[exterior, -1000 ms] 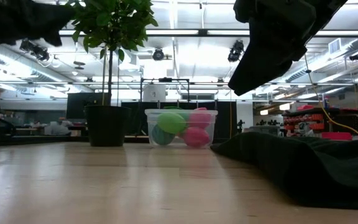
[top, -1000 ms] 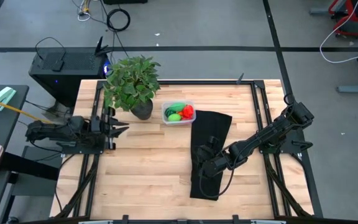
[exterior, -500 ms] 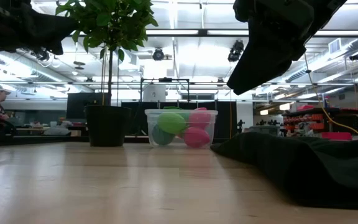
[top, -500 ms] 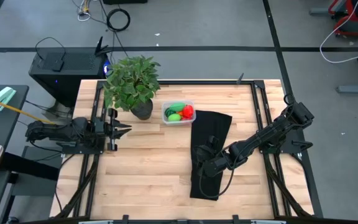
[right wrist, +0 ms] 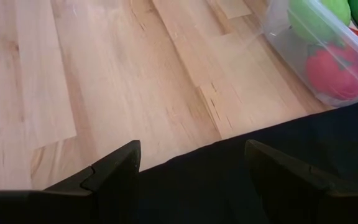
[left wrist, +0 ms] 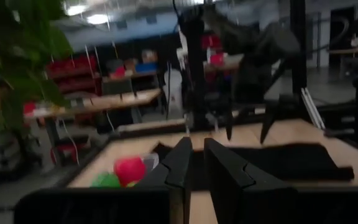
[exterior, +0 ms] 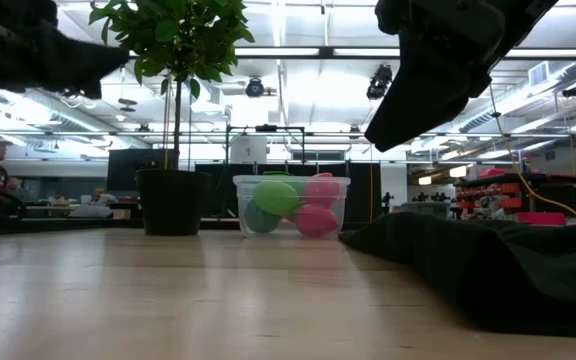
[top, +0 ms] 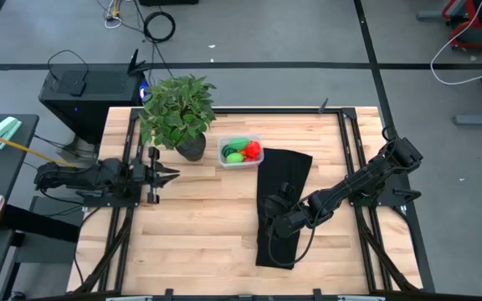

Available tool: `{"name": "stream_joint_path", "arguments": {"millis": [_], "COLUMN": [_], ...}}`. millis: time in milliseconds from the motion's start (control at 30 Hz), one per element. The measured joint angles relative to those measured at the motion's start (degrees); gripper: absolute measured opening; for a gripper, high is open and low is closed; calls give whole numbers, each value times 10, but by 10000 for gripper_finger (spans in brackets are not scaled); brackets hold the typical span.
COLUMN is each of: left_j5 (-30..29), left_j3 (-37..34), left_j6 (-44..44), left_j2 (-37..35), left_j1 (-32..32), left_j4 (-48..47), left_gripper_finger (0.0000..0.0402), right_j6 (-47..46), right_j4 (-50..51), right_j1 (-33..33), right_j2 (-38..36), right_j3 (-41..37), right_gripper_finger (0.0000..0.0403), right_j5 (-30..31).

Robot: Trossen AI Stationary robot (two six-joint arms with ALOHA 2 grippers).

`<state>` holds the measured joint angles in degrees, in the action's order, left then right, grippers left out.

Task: Pick and placing Produce into tupperware
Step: Return to Home Position

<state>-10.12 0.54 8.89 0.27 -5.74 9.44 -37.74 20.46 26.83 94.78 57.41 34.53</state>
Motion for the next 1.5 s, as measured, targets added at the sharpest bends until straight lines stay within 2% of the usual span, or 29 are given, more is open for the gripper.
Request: {"name": "stream_joint_path", "arguments": {"millis": [233,333,400,533,667,767,900,1000,1200,1267,1400,1500], "left_j5": [-3,-3,-3,-3,-4,-4,-4,-3,-4,-4,-4,-4], "left_j3": [0,0,0,0,0,0,0,0,0,0,0,0], "left_j6": [-22,-27,-30,-37,-38,-38,-41,-42,-42,-42,-42,-43], "left_j2": [0,0,0,0,0,0,0,0,0,0,0,0], "left_j1": [1,2,2,2,2,2,2,2,2,2,2,2], "left_j4": [-26,-30,-30,-32,-41,-41,-41,-42,-42,-41,-40,-39], "left_gripper_finger": [52,52,52,52,53,54,54,53,59,59,58,60], "right_j6": [8,40,68,126,157,183,204,199,203,226,295,330], "right_j4": [-1,-8,-22,-35,-13,5,-1,-20,-133,-191,-328,-405], "right_j1": [0,0,-2,-3,0,-6,-30,-42,-42,-42,-42,-42], "right_j2": [0,0,0,-2,-31,-81,-188,-287,-486,-536,-606,-634], "right_j3": [0,0,0,0,-1,-8,-57,-125,-272,-312,-385,-423], "right_gripper_finger": [295,294,282,214,100,19,17,6,4,4,3,2], "right_j5": [18,57,59,56,62,77,76,73,9,-41,-188,-239]}}
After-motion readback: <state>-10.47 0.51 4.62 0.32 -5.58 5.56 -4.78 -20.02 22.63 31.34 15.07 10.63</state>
